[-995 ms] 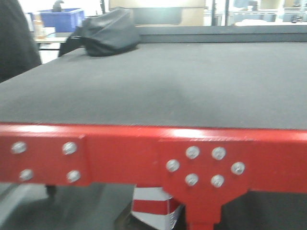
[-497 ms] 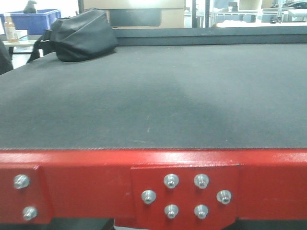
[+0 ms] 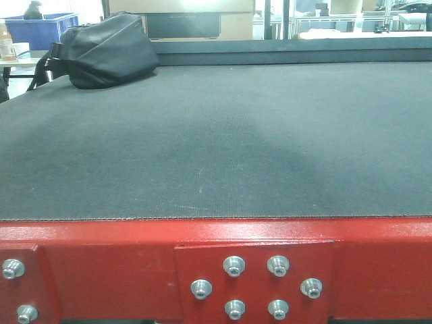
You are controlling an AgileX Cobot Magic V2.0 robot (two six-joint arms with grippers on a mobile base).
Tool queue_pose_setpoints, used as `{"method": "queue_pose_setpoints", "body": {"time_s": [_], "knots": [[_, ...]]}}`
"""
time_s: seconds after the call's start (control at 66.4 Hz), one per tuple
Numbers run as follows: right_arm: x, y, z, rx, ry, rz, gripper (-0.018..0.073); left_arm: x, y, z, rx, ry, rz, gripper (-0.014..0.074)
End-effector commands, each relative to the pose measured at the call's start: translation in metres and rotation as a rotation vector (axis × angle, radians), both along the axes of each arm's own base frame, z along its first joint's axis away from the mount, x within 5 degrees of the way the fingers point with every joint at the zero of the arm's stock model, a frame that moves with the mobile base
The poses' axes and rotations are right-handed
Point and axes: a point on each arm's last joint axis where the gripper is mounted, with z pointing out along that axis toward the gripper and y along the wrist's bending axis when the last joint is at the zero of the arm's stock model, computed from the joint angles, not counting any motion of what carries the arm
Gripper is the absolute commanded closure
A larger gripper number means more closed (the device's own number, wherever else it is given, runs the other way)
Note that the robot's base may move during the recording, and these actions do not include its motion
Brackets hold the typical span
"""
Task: Fetch blue bin and place on conveyor start
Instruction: 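Lower the held light-blue bin onto the conveyor belt with both grippers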
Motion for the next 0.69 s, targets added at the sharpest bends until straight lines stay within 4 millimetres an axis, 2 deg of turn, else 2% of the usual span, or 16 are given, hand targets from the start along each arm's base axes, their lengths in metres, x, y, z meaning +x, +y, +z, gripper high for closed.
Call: {"method": "queue_pose_setpoints", "body": {"time_s": [0.0,0.527,0.678], "knots": [[-0.002,0.022,0.018,0.157,-0.176,0.168,0.0722,0.003,-0.013,0.006,-0.062,-0.078,-0.089,0.0708],[-0.002,0.023,0.019,0.162,-0.186,0.174,0.0722,0.005,-0.016,0.01,-0.071,-0.128,-0.114,0.0708],[-0.003,0.017,0.009,0.115,-0.074,0.112,0.0722,0.004,-0.019,0.009,-0.101,-0.109,-0.131,0.0708]]}}
